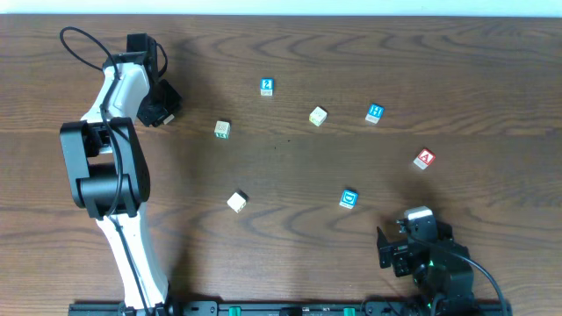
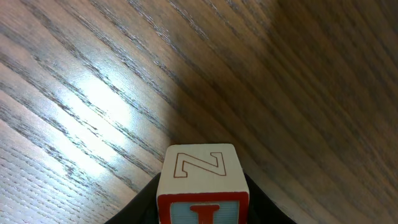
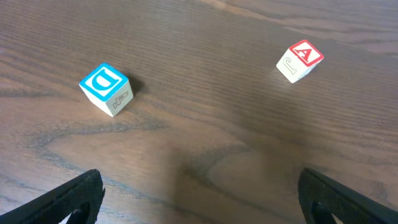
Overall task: Spell out Ai2
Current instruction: 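Carry the red I block with left gripper toward table center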
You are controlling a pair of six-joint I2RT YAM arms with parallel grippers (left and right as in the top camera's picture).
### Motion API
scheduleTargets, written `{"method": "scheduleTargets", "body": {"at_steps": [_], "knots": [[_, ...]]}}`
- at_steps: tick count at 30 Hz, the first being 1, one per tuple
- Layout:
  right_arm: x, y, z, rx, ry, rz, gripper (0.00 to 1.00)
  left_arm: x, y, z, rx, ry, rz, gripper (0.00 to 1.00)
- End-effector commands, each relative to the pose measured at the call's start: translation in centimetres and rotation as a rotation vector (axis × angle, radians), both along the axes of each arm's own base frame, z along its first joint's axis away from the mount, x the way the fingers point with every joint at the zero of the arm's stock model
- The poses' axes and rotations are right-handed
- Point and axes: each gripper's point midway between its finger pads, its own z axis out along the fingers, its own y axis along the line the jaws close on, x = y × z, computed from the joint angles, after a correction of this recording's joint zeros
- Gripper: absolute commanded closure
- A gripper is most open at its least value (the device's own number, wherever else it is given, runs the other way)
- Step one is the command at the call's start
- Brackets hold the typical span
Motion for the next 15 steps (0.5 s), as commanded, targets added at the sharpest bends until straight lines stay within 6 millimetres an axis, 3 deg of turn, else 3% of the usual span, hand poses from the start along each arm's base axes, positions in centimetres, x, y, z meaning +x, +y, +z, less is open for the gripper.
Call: {"method": "scheduleTargets", "body": {"at_steps": [1, 6, 10, 15], "knots": [[-0.1, -0.1, -0.4, -0.007, 0.008, 0.001, 0.01, 0.1, 0.5, -0.4, 0.019, 0.011, 0.005, 0.71], [-0.1, -0.1, -0.4, -0.007, 0.008, 0.001, 0.01, -0.1, -0.2, -0.1, -0.008, 0.022, -0.022, 0.95], [-0.1, -0.1, -0.4, -0.007, 0.008, 0.001, 0.01, -0.7, -1.0, 1.2, -0.005, 0.063, -0.04, 0.94], [-0.1, -0.1, -0.4, -0.007, 0.008, 0.001, 0.01, 1.0, -4.9, 4.9, -0.006, 0.018, -0.168, 0.94]]}}
